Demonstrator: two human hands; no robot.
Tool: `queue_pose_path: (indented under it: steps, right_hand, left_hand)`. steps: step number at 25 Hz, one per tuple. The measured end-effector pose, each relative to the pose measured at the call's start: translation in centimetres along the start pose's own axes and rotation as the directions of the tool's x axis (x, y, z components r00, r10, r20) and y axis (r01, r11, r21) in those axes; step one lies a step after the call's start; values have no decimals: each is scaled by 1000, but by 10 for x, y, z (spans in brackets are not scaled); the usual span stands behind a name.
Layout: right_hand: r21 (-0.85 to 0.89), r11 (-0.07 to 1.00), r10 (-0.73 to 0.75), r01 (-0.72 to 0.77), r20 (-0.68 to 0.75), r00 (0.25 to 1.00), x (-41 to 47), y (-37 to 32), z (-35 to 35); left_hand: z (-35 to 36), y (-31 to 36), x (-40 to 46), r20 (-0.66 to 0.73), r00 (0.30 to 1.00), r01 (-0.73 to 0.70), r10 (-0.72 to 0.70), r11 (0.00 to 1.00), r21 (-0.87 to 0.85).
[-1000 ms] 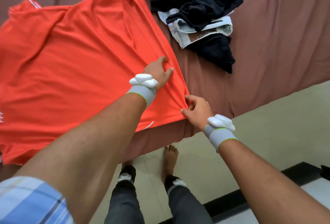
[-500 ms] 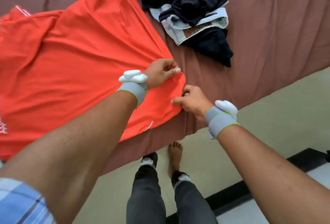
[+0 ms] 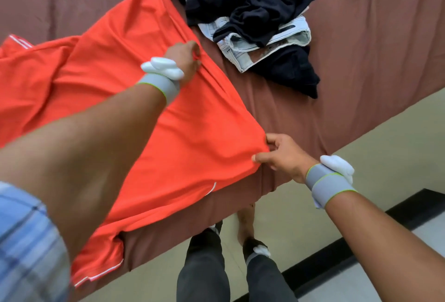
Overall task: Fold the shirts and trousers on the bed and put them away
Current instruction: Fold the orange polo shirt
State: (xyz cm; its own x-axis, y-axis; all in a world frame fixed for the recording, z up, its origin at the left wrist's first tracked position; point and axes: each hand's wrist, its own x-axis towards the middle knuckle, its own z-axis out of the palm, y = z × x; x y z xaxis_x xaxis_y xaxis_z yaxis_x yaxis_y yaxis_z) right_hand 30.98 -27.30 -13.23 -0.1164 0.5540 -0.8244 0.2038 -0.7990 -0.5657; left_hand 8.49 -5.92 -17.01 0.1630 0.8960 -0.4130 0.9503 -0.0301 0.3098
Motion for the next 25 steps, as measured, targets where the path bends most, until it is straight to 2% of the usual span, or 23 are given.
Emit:
queue_pose_path:
  steps: [2, 4, 5, 6, 8, 10, 11, 13, 14, 15, 16, 18, 19, 20, 21, 22, 23, 24, 25]
  right_hand:
    - [177, 984, -23, 26, -17, 1000, 4, -10, 1]
    - [185, 982, -33, 32, 2, 999, 7, -17, 3]
    - [147, 989, -17, 14, 21, 1000, 8, -17, 3]
    - [98, 995, 7, -11, 39, 999, 6, -16, 2]
    - [16, 999, 40, -41, 57, 998, 2, -6, -2]
    - [-34, 999, 42, -41, 54, 998, -1, 3, -6]
    - [-43, 999, 31, -30, 39, 999, -1, 5, -8]
    - [-78, 997, -7, 4, -36, 999, 4, 11, -8]
    - [-119, 993, -22, 12, -90, 996, 6, 13, -7]
    - [-187, 982, -31, 2, -150, 988, 9, 18, -6]
    - [-279, 960, -41, -19, -207, 978, 10, 21, -5]
    - [-415, 908, -78, -65, -318, 945, 6, 24, 0]
    - [-488, 870, -135, -73, -378, 916, 2, 23, 4]
    - [-609, 791, -267, -57, -427, 864, -2, 21, 9]
    - [-759, 651, -460, 13, -381, 802, -6, 17, 19]
    - [-869, 479, -617, 121, -235, 751, -8, 11, 30]
    - [-915, 326, -661, 238, -41, 749, -8, 9, 41]
    - [-916, 172, -606, 363, 192, 772, -11, 3, 62]
    - [-902, 69, -478, 426, 345, 808, -9, 7, 76]
  left_hand:
    - [-16, -3, 10, 75, 991, 110, -114, 993, 52]
    - [-26, -2, 15, 102, 964, 239, -244, 969, 61]
    - [-26, 0, 19, 94, 959, 263, -266, 964, 44]
    - [-24, 2, 21, 91, 954, 289, -286, 957, -15]
    - [-9, 0, 24, 100, 943, 334, -318, 899, -282]
    - [-2, -5, 19, 33, 954, 264, -297, 786, -559]
    - [0, -7, 16, -42, 968, 155, -246, 722, -674]
    - [3, -11, 13, -175, 979, -78, -106, 598, -797]
    - [5, -12, 12, -195, 980, -134, -42, 581, -803]
    - [7, -13, 12, -176, 984, -152, 21, 614, -774]
    - [10, -12, 11, -135, 987, -153, 82, 701, -696]
    - [25, -15, 4, -62, 983, -186, 175, 919, -348]
    - [32, -16, -6, -58, 978, -206, 199, 957, -204]
    - [40, -14, -19, -68, 976, -216, 209, 968, -124]
    - [46, -16, -38, -86, 976, -205, 198, 975, -88]
    - [53, -18, -60, -85, 978, -197, 191, 978, -72]
    - [63, -17, -79, -68, 978, -201, 197, 978, -64]
    - [67, -28, -110, -82, 979, -190, 186, 981, -48]
    - [76, -33, -136, -85, 979, -187, 185, 982, -23]
